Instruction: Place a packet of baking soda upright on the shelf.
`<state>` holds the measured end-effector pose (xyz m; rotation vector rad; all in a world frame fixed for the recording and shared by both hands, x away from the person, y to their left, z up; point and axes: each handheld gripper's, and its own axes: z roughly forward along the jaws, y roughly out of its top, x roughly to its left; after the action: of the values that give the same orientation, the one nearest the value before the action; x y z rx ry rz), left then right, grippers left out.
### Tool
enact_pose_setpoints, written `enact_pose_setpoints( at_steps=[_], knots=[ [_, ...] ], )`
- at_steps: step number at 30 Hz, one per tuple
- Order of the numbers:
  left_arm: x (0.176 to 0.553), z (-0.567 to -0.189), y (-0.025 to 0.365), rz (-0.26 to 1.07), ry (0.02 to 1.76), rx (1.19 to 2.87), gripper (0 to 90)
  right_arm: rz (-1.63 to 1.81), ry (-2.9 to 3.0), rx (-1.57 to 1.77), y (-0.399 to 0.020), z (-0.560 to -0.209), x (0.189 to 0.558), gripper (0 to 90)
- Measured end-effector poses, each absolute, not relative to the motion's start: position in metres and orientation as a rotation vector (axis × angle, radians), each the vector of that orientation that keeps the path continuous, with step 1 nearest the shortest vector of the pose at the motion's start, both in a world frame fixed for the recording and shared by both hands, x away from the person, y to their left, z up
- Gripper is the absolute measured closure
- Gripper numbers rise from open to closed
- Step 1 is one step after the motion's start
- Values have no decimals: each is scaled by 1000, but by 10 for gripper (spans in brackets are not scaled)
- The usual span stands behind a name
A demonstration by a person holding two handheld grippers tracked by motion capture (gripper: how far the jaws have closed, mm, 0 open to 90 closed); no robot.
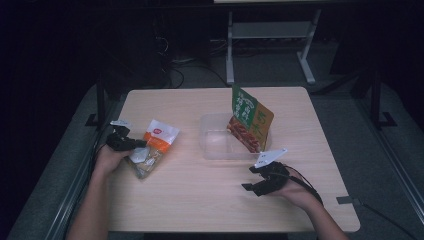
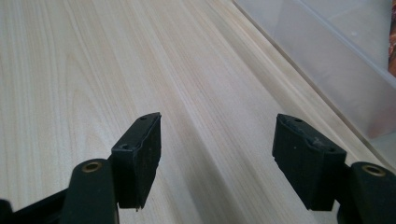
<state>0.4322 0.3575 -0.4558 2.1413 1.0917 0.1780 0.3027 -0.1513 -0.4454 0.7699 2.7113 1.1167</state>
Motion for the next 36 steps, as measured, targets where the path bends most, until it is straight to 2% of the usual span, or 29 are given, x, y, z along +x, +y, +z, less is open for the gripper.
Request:
enact_pose_setpoints(
  at_steps=[6,20,24,36],
  knots=[
    [425,-446,356,108,1068,2049,896,1132,2715,775,-152,-445,303,351],
    [393,-410,339,95,937,2002,898,1159,2709,809,-158,-443,303,378],
    [379,-402,336,106,908,1989,899,1212,2698,883,-159,-445,303,354],
    [354,-376,321,91,784,1923,900,1324,2649,905,-157,-436,300,357]
  ],
)
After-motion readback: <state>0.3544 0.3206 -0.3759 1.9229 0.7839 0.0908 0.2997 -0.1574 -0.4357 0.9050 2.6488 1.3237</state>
